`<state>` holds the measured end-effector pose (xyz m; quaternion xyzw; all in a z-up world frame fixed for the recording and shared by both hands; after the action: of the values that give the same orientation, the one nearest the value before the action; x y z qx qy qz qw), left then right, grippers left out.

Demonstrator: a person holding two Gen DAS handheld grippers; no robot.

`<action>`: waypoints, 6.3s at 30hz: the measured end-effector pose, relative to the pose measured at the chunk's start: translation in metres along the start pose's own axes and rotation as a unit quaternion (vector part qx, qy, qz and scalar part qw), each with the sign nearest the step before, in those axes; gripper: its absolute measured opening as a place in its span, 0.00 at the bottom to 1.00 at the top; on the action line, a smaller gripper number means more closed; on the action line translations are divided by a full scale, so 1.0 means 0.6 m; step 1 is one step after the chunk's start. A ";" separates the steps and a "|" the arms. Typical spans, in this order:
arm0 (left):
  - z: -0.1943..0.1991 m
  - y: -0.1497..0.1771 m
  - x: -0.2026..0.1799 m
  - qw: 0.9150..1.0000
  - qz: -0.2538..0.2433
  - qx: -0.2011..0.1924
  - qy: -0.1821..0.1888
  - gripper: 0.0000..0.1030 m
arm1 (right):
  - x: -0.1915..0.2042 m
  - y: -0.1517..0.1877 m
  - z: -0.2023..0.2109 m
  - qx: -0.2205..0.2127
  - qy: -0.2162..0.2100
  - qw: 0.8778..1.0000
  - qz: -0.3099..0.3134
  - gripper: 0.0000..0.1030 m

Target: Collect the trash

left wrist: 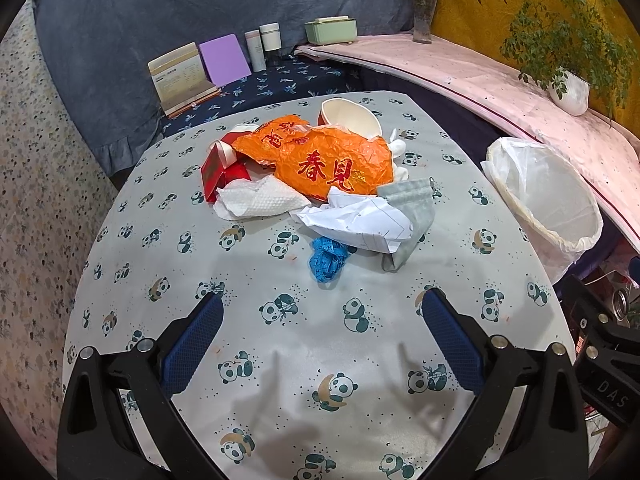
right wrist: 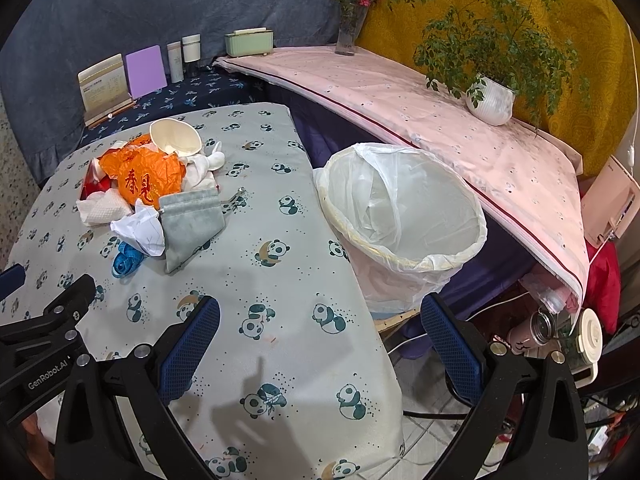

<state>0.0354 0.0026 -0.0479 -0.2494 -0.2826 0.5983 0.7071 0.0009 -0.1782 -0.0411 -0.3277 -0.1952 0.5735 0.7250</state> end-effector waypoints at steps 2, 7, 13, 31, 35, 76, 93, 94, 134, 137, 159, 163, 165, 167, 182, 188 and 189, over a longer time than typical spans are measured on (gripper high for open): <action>-0.005 -0.001 0.004 1.000 0.002 0.001 0.000 0.92 | 0.000 0.000 0.000 0.000 0.000 1.000 0.000 0.93; -0.007 -0.002 0.006 1.000 0.003 0.001 0.000 0.92 | -0.001 -0.001 0.000 -0.001 0.001 1.000 0.000 0.93; -0.008 -0.002 0.007 1.000 0.001 0.001 0.001 0.92 | -0.002 -0.002 -0.001 0.000 0.001 1.000 -0.001 0.93; -0.011 -0.006 0.000 1.000 0.000 0.004 0.006 0.92 | -0.009 -0.007 0.000 -0.002 0.004 1.000 -0.005 0.93; -0.010 -0.006 -0.001 1.000 0.000 0.003 0.006 0.92 | -0.010 -0.005 0.000 -0.003 0.006 1.000 -0.007 0.93; -0.015 -0.017 0.042 0.999 0.028 -0.027 0.027 0.92 | -0.010 -0.019 0.003 -0.029 0.020 0.999 -0.030 0.93; -0.094 -0.037 0.044 0.997 0.043 0.004 0.057 0.92 | 0.039 -0.022 -0.080 0.007 0.014 1.000 -0.019 0.93; -0.101 -0.039 0.037 0.997 0.041 0.008 0.059 0.92 | 0.039 -0.022 -0.082 0.006 0.014 1.000 -0.018 0.93; -0.124 -0.053 0.041 0.993 0.043 0.030 0.110 0.01 | 0.079 -0.043 -0.094 0.005 -0.004 1.000 -0.009 0.93; -0.112 -0.053 0.058 0.992 0.050 0.021 0.111 0.01 | 0.096 -0.045 -0.089 0.005 -0.011 1.000 -0.002 0.93; -0.117 -0.050 0.154 0.993 0.087 0.014 0.081 0.01 | 0.222 -0.045 -0.179 0.041 -0.065 0.997 0.019 0.78; -0.128 -0.053 0.150 0.993 0.084 0.017 0.082 0.01 | 0.223 -0.040 -0.206 0.055 -0.066 0.996 0.014 0.56; -0.130 -0.054 0.147 0.993 0.082 0.018 0.084 0.01 | 0.223 -0.033 -0.218 0.069 -0.076 0.995 0.012 0.37; -0.130 -0.057 0.141 0.993 0.080 0.018 0.086 0.01 | 0.219 -0.028 -0.219 0.072 -0.085 0.994 0.006 0.23; -0.081 -0.091 0.051 0.992 0.035 -0.015 0.121 0.01 | 0.121 -0.093 -0.115 -0.008 -0.088 0.995 -0.036 0.05; -0.072 -0.116 -0.016 0.990 0.006 -0.028 0.141 0.01 | 0.049 -0.112 -0.102 -0.030 -0.066 0.996 -0.058 0.05; -0.072 -0.121 -0.029 0.989 0.002 -0.029 0.146 0.01 | 0.035 -0.114 -0.103 -0.032 -0.062 0.996 -0.063 0.05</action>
<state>0.1146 -0.0265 -0.0305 -0.3546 -0.1930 0.5484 0.7323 0.0953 -0.1825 -0.0388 -0.3016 -0.2780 0.5390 0.7357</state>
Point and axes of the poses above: each gripper's, at about its wrist camera, not at the fingertips, and z roughly against the way its jaws point, x to its left, y to its underside, the point moved 6 cm from there along -z, roughly the way its jaws point, and after that the axes turned 4 degrees about -x, right-handed, at the moved point
